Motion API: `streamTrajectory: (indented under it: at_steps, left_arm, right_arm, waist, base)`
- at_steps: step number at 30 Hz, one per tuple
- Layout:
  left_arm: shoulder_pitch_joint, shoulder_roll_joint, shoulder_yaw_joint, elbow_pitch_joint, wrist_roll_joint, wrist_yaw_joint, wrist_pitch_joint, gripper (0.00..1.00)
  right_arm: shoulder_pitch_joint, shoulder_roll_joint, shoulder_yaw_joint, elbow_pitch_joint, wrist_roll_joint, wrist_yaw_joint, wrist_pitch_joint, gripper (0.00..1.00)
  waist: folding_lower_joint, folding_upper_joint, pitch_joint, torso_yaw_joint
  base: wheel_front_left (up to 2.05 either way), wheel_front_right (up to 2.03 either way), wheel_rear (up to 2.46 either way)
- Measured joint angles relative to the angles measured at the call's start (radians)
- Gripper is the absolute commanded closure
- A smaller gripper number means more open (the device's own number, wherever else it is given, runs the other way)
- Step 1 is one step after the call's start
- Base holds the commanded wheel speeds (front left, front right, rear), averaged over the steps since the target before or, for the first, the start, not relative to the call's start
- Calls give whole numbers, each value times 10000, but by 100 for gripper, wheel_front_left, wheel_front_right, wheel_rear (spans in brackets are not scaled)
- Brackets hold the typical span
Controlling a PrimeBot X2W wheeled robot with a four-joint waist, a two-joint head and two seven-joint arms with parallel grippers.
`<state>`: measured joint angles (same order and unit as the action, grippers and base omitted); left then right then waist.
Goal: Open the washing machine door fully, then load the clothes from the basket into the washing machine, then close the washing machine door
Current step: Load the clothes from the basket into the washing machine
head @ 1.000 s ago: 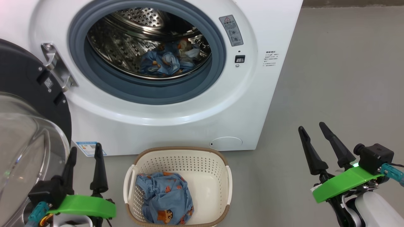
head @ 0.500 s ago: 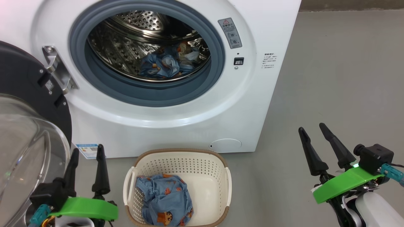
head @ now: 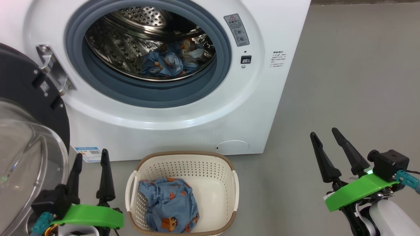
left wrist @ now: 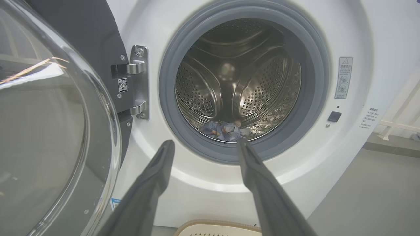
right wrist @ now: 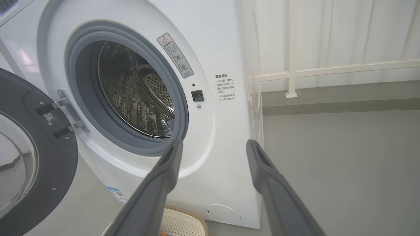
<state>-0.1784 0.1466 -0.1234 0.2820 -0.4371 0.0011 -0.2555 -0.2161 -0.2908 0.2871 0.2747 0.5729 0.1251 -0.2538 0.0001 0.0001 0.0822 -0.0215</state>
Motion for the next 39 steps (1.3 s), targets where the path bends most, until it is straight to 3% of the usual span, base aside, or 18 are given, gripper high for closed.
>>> streamTrajectory:
  at_steps: [21,39]
  left_arm:
    - [-30,-67,-201,573,-48,-153,244,0]
    - [-1744,-69,-625,2698,-190,-548,529,0]
  right_arm:
    - [-22,25,56,19,0,0,0,0]
    - [-639,245,-67,-215,-15,0,0,0]
  waist:
    - [0,0,256,-271]
    - [1,0,1891,-681]
  base:
    - [0,0,0]
    - [0,0,0]
